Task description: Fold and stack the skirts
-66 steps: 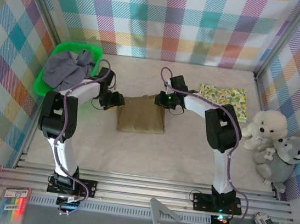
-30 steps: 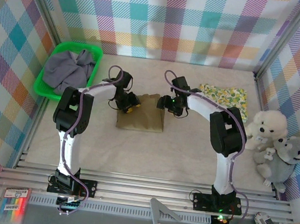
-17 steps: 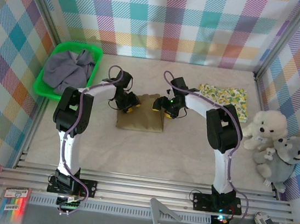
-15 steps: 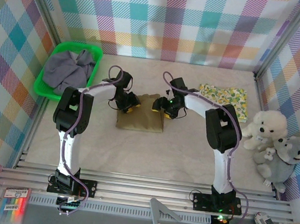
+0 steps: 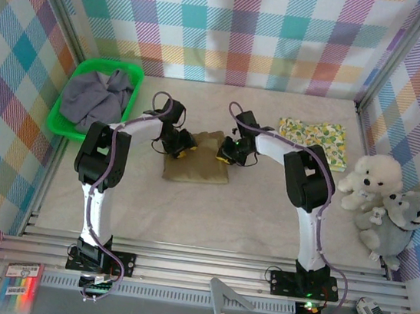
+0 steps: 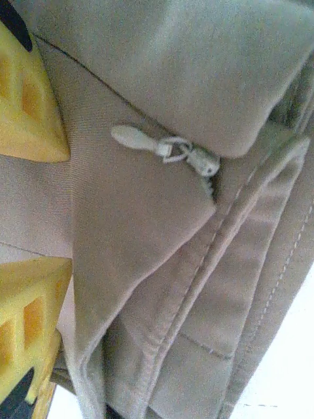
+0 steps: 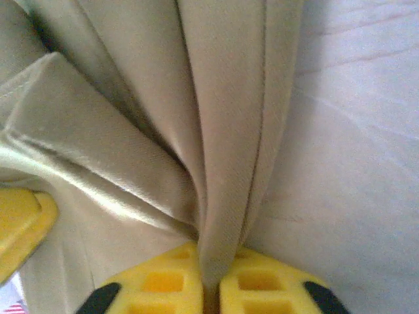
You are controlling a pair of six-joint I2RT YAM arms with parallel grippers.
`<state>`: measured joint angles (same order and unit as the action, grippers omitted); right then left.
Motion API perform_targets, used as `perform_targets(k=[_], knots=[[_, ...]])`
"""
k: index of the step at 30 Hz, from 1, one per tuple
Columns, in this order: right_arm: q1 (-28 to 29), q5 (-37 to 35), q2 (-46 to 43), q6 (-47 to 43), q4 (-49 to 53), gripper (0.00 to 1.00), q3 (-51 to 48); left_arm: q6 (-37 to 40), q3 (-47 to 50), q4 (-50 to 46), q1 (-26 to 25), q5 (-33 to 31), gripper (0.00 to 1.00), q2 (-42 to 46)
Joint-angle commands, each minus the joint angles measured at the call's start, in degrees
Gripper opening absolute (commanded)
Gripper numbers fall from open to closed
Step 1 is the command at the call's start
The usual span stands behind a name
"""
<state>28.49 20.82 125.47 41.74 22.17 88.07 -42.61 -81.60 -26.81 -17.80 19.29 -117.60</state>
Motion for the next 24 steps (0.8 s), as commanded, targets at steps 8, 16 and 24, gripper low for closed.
perform_targets(k=[8,16,24], knots=[[1.9,-4.6,-1.7,-6.3,2.3,0.00,-0.3,1.7,2.8,-1.8,2.0,2.3,0.74,1.8],[1.5,-19.9,-6.9,-22.2,19.0,0.00,6.0,1.2,5.2,-0.6,5.4,2.5,1.00,10.3],[1.1,-33.2,-5.7,-34.1,33.2,0.00,15.3,0.6,7.7,-1.0,8.2,1.3,1.00,14.1]])
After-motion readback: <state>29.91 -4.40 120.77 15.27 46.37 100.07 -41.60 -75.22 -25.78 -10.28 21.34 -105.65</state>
